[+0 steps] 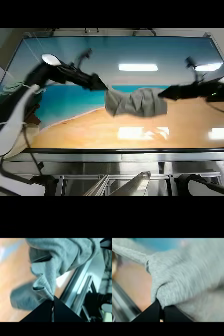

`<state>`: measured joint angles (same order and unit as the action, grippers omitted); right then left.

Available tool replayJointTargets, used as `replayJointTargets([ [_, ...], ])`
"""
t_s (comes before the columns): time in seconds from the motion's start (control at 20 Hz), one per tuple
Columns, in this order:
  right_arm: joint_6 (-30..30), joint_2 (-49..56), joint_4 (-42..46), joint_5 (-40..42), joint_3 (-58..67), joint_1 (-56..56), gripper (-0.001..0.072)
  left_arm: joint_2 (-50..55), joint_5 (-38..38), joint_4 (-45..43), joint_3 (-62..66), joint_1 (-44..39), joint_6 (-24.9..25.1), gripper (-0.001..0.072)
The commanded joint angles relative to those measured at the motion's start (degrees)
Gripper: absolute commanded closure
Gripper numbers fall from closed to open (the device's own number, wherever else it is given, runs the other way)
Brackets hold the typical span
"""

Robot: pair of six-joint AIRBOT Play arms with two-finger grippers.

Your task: Fold the shirts.

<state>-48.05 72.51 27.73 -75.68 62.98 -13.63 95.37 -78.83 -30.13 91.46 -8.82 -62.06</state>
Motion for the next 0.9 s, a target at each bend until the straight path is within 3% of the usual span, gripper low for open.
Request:
replayJointTargets([
  [0.0, 4.81, -15.19, -15.06, 1.55, 7.08, -6.71, 0.0698, -15.08, 0.55, 0.17, 6.14, 7.8, -1.05, 0.0696],
  [0.1, 6.73, -25.03, -18.01, 7.91, 7.13, -9.16, 0.0698, -23.54, 1.92, -0.11, 8.17, 11.5, -1.05, 0.0695],
  [0.2, 4.52, -32.33, -14.27, 13.79, 6.75, -9.22, 0.0698, -30.6, 2.16, -6.47, 8.31, 14.45, -3.74, 0.0693],
  [0.25, 1.77, -34.82, -14.99, 13.9, 6.78, -9.11, 0.0698, -32.61, 0.39, -9.01, 8.24, 15.52, -6.43, 0.0693],
  [0.4, 1.75, -40.48, -15.58, 11.15, 6.75, -9.07, 0.0697, -38.75, -5.4, -9.25, 4.02, 17.31, -6.99, 0.0692],
  [0.6, -2.4, -40.98, -10.6, 9.75, 3.04, -9.09, 0.0697, -45.2, -6.38, -9.35, -12.61, 23.8, -6.97, 0.0692],
  [0.85, -2.34, -35.95, -11.04, 9.46, -8.35, -8.98, 0.0697, -46.4, -6.47, -8.37, -26.82, 33.18, -4.02, 0.0692],
])
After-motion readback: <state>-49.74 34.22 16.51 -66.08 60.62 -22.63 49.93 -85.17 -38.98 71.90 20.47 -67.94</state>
